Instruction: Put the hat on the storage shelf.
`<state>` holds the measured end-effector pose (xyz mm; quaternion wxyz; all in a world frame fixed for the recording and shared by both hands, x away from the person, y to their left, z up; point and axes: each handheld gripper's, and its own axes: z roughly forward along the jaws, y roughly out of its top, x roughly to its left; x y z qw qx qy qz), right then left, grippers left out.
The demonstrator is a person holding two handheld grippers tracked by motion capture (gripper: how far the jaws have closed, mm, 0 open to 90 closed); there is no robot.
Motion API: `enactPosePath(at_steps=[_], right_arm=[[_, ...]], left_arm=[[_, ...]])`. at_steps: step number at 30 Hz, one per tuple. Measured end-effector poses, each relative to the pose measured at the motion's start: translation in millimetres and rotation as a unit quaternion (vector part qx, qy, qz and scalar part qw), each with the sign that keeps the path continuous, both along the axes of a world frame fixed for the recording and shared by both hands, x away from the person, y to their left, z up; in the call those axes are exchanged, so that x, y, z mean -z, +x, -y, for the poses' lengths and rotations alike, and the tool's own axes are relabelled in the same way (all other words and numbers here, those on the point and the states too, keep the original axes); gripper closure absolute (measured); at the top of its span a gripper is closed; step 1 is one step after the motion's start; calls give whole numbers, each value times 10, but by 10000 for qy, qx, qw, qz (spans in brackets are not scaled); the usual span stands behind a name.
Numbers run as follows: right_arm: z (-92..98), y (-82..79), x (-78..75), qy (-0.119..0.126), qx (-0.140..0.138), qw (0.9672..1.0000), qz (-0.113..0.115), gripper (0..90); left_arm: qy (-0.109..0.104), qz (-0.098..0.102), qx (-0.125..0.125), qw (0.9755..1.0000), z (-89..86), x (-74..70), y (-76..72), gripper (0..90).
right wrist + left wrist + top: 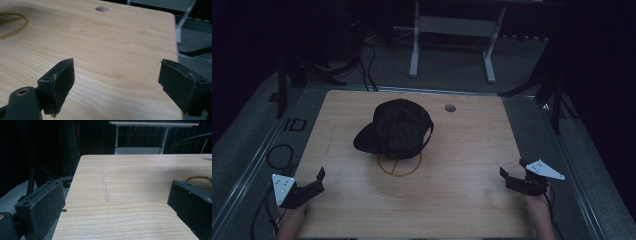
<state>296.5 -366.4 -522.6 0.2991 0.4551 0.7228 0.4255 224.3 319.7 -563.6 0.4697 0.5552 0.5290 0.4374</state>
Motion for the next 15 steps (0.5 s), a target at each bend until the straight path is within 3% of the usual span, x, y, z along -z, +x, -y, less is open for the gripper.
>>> enactPosePath(at_steps=[8,15], right_arm=[[170,-117,95,9,603,9982,78,132],[277,-223,138,121,1222,9921,257,132]], left_arm=[[-2,-6,-1,10000,-2,0,-1,17],[-2,-5,-2,10000,-3,0,-1,17]])
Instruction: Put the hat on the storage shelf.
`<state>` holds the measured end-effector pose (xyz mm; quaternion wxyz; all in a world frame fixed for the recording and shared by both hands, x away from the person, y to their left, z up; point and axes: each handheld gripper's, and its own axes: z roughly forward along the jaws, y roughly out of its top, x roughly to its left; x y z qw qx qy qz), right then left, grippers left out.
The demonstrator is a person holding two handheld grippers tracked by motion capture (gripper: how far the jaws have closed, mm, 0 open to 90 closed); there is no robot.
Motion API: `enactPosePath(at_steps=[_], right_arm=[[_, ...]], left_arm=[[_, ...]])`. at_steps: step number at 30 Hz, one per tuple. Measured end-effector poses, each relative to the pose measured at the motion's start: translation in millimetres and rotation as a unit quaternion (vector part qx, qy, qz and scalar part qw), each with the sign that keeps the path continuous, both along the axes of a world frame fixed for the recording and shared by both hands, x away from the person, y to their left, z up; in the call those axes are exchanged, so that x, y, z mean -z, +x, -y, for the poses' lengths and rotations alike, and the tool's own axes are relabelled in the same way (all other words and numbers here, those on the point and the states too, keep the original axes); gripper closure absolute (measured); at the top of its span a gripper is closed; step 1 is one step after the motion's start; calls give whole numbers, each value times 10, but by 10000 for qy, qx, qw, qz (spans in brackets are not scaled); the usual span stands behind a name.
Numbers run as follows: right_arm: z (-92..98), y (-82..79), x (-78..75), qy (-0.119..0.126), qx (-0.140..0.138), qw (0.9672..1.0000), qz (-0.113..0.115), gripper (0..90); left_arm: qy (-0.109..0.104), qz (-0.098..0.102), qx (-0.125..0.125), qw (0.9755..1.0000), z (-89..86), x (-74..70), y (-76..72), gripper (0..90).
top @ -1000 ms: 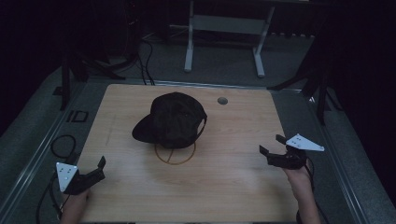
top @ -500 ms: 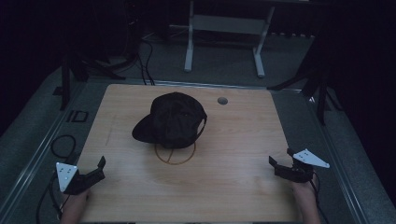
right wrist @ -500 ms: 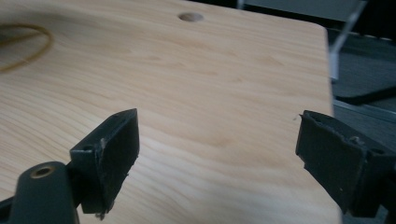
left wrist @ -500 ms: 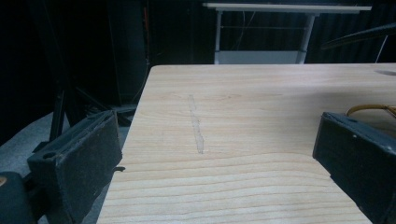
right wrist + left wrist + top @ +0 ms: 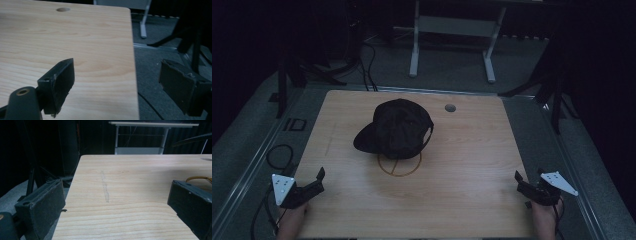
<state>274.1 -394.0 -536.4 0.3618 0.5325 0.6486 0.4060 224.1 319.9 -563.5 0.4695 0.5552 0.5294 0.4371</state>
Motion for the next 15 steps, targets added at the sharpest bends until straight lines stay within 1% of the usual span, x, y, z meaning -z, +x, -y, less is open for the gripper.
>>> enactPosePath(at_steps=[1,2,3,4,5,6,8,9,11,15], right_arm=[[16,-13,11,3,39,10000,-10,132],[28,-26,24,70,26,10000,-50,132],[28,-26,24,70,26,10000,-50,132],[33,-35,38,75,-2,9999,-123,132],[20,-62,52,-113,66,9997,-186,132],[18,-81,53,-145,99,9997,-175,132],[24,-121,56,-69,244,9996,-144,132],[29,-138,62,-9,261,9996,-127,132],[34,-156,79,-33,396,9992,-100,132],[46,-152,115,-81,452,9988,-145,132]], left_arm=[[0,0,0,10000,0,0,0,17],[-1,7,1,10000,0,1,0,17],[-1,7,1,10000,0,1,0,17],[0,4,1,10000,0,0,0,17],[0,4,1,10000,0,0,0,17],[-2,2,1,10000,0,0,0,17],[0,3,8,10000,0,0,0,17],[1,4,9,10000,0,0,0,17],[-1,2,15,10000,-1,0,0,17],[2,11,19,10000,0,1,-3,18]])
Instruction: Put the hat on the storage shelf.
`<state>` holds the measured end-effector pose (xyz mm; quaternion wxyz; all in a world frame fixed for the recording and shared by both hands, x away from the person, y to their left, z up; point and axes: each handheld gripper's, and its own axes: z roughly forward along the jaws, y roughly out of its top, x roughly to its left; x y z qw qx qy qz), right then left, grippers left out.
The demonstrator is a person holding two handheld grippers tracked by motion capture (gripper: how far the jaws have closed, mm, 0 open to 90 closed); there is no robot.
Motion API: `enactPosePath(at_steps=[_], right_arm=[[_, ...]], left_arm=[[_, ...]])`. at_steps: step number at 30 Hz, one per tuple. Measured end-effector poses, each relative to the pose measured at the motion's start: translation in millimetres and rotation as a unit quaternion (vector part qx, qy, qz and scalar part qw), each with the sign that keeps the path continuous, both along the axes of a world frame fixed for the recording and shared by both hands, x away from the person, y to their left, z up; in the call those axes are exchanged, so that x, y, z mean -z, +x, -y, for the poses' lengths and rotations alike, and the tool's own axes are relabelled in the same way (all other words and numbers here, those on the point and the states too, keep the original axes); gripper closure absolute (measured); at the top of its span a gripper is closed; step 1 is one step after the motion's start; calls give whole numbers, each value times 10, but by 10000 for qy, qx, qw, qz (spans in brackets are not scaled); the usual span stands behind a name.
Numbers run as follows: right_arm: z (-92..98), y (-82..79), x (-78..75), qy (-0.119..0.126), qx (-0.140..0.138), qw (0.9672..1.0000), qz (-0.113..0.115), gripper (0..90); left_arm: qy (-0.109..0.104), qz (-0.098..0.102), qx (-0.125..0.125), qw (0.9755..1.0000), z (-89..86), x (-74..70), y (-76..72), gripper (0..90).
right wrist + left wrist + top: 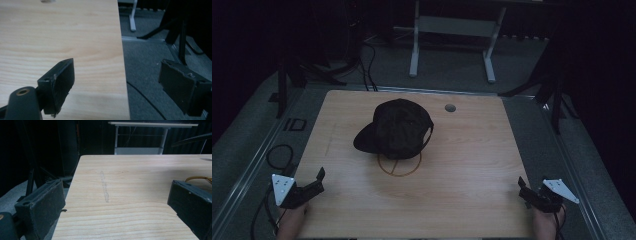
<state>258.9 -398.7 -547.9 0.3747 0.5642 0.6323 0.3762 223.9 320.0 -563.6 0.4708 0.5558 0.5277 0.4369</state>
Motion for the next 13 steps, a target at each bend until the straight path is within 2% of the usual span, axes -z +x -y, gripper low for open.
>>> enactPosePath(at_steps=[2,4,7,13], right_arm=[[4,5,20,29,9,10000,-51,132],[10,1,15,-20,59,10000,7,133],[30,-4,13,123,72,9999,9,135],[15,-4,16,93,55,9999,5,136]], left_arm=[[0,1,1,10000,0,0,1,18],[0,-2,3,10000,0,0,1,17],[6,-1,4,10000,1,0,2,17],[9,2,6,10000,2,0,2,17]])
